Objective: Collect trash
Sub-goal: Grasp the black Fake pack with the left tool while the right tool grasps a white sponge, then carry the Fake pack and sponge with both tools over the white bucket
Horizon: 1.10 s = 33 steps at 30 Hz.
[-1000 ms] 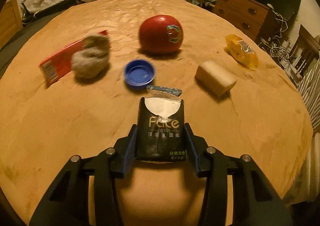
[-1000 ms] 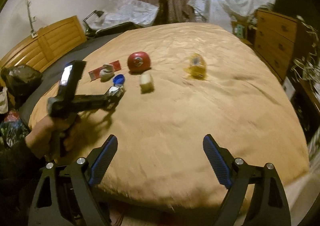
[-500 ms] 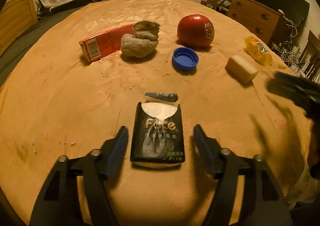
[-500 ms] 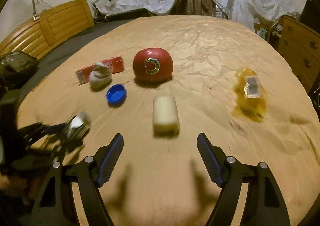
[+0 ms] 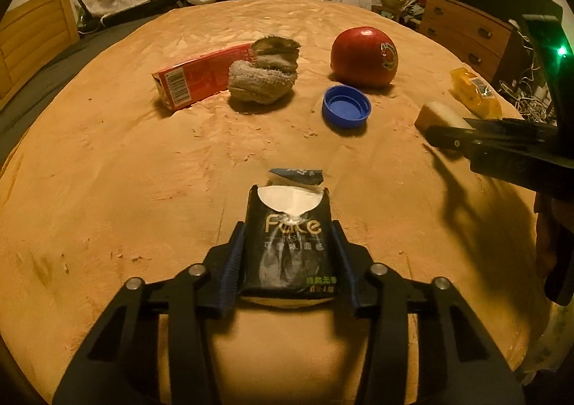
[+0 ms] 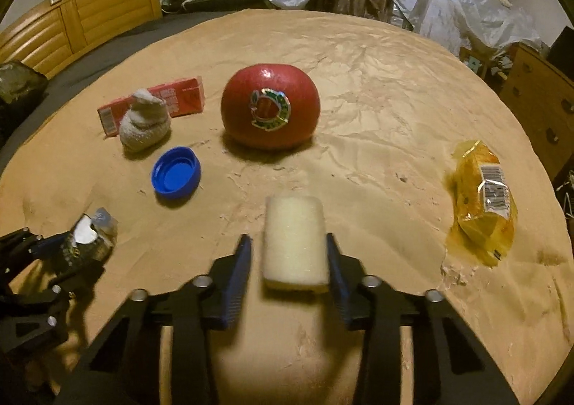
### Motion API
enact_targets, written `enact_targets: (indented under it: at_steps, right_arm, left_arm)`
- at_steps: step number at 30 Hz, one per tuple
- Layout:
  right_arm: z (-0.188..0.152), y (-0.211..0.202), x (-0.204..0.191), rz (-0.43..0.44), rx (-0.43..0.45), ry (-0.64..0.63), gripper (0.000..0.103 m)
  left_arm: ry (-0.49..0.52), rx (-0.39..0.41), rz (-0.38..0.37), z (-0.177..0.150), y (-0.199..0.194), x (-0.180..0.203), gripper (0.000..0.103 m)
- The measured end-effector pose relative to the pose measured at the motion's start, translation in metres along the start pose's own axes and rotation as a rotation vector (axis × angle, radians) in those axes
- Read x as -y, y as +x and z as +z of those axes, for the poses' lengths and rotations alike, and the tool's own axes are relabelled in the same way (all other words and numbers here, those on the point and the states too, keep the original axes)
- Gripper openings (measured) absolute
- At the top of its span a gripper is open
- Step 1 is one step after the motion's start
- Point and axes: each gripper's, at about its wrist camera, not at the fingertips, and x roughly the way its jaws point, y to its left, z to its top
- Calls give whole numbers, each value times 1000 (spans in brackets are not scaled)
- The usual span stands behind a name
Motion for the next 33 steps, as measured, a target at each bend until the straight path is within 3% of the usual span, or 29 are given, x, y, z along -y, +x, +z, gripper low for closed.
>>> enact_targets:
  at_steps: [5,14,23,33]
  right_arm:
    - [-10,-14,5,-5,33,24,31]
    - [-42,-81,-11,16,123,49,31]
    - [-72,-162,-25,25,250,117,31]
    - [-100,-252,-49,-52,414,141,32]
  left_arm:
    - [1,4,8,0,-2,1,42]
    - [10,48,14,-4,-29,9,42]
    - [29,203,43,3,-100,24,42]
    - [55,371,82,-1,-164,53,43]
